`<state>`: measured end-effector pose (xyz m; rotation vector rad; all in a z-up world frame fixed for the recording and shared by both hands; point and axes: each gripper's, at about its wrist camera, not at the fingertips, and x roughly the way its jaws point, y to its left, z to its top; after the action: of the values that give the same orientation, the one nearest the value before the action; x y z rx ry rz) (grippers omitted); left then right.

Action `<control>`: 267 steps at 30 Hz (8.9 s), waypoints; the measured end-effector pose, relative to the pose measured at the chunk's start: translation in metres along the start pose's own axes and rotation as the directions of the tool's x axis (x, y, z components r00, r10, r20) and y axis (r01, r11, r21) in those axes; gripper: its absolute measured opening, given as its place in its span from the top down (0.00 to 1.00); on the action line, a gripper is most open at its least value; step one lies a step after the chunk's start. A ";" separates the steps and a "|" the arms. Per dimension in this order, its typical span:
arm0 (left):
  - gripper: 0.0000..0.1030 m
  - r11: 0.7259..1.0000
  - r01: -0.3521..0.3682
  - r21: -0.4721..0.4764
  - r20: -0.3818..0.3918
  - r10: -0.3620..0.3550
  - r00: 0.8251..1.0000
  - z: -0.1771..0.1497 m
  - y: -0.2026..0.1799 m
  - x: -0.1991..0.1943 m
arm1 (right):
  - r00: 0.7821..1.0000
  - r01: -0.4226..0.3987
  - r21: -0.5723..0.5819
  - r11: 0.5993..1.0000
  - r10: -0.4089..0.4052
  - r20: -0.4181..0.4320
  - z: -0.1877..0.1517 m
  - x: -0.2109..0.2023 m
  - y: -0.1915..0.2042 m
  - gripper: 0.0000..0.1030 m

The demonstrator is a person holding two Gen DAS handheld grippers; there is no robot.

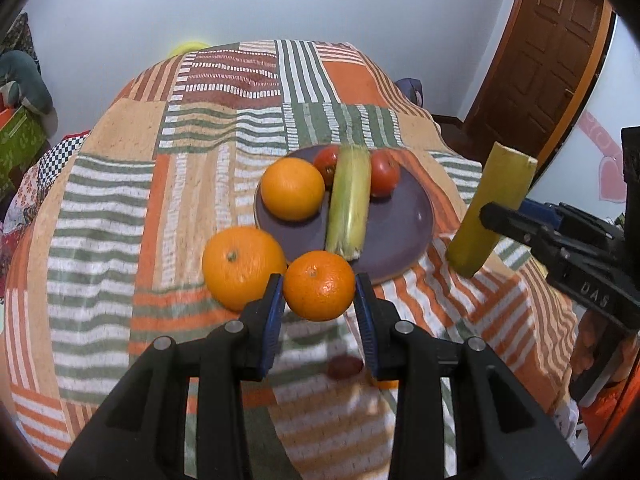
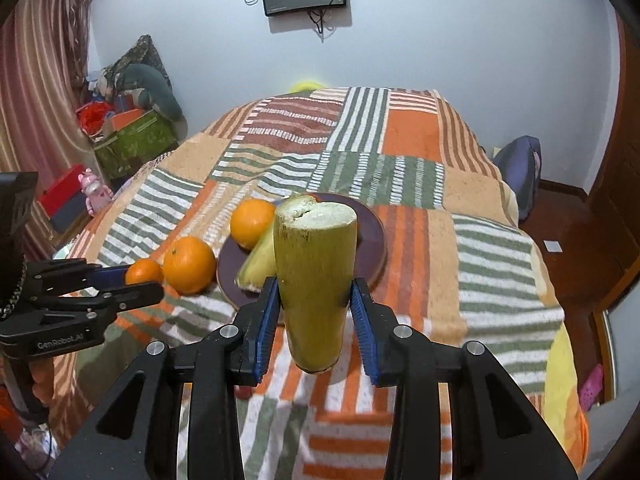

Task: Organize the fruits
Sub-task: 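Carry the mandarin with the left tool while the right tool lowers the zucchini onto the plate, then grasp the large orange with the left tool while the right tool releases the zucchini, then grasp the mandarin between the plums with the right tool while the left tool holds the orange, then carry the orange with the left tool while the right tool carries the mandarin to the plate, then open both tools to set orange and mandarin on the plate, then withdraw, then grasp a dark red plum with the left tool while the right tool grasps the other plum, then lower both plums onto the plate edge and open both tools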

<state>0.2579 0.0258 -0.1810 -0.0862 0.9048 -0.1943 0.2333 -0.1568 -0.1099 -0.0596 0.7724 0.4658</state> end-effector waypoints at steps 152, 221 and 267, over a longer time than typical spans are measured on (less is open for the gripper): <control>0.33 1.000 0.015 -0.016 0.034 -0.014 0.999 0.046 -0.006 0.015 | 0.999 0.000 0.057 0.998 0.002 -0.043 -0.003 0.014 -0.013 0.66; 0.23 0.997 -0.044 0.069 -0.034 0.047 0.998 -0.033 -0.004 -0.023 | 0.990 -0.062 0.007 0.998 0.062 -0.125 -0.037 0.005 0.031 0.49; 0.71 0.996 0.063 0.056 -0.046 -0.060 0.997 -0.046 -0.018 0.009 | 0.983 -0.102 -0.017 0.995 0.099 -0.154 -0.049 0.020 0.031 0.82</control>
<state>0.2246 0.0068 -0.2138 -0.0568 0.9406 -0.2804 0.2006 -0.1316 -0.1551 -0.0804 0.9234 0.5717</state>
